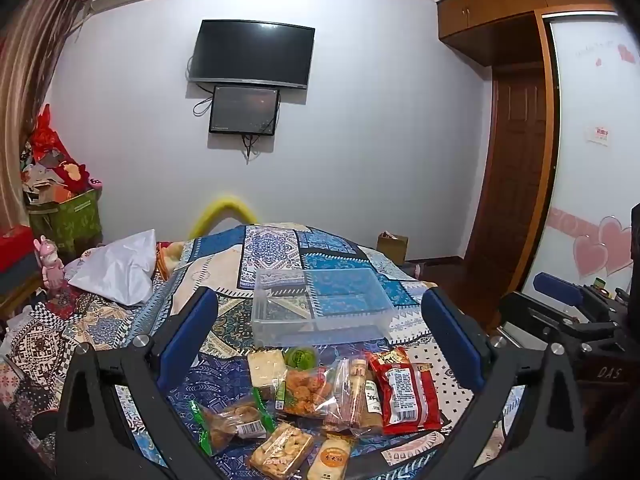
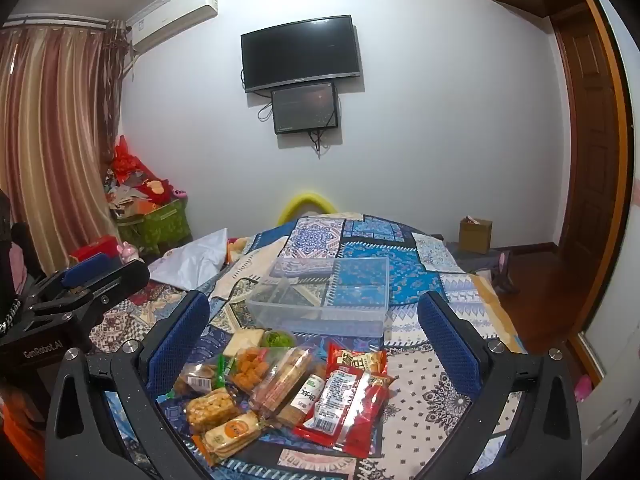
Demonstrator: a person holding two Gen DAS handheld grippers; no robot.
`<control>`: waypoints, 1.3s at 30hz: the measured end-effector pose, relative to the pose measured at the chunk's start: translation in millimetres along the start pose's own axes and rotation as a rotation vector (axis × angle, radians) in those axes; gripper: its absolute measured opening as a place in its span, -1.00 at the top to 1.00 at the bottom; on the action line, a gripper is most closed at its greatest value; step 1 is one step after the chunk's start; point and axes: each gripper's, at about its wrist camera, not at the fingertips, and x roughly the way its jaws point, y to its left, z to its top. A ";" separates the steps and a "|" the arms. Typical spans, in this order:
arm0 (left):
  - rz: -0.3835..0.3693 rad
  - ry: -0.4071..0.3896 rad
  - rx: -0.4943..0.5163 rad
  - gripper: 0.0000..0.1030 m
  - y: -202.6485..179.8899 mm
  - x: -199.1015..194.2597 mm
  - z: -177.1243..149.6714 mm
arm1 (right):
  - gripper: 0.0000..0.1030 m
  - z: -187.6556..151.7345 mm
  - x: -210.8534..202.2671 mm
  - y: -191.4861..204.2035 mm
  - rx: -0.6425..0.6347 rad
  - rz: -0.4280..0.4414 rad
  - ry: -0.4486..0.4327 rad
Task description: Organize snacks
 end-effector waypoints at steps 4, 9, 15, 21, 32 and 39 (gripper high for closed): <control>-0.002 0.004 -0.001 -1.00 -1.0 1.2 -0.8 | -1.00 -0.6 0.0 -0.1 -0.003 -0.003 -0.003; 0.001 0.002 0.005 -1.00 -2.7 1.3 -3.6 | -1.00 -0.5 -0.3 -1.7 0.004 0.001 -0.003; -0.004 -0.001 0.012 -1.00 -4.7 -3.1 -1.8 | -1.00 -0.5 -0.3 -1.7 0.004 0.002 -0.004; -0.001 -0.009 0.017 -1.00 -6.4 -4.4 1.7 | -1.00 -0.8 -1.1 -0.9 0.006 0.006 -0.008; -0.002 -0.014 0.014 -1.00 -6.4 -5.7 4.3 | -1.00 -1.2 -2.2 1.3 0.002 0.012 -0.011; -0.004 -0.018 0.024 -1.00 -5.8 -3.0 5.5 | -1.00 -2.7 -0.1 1.6 0.007 0.013 -0.006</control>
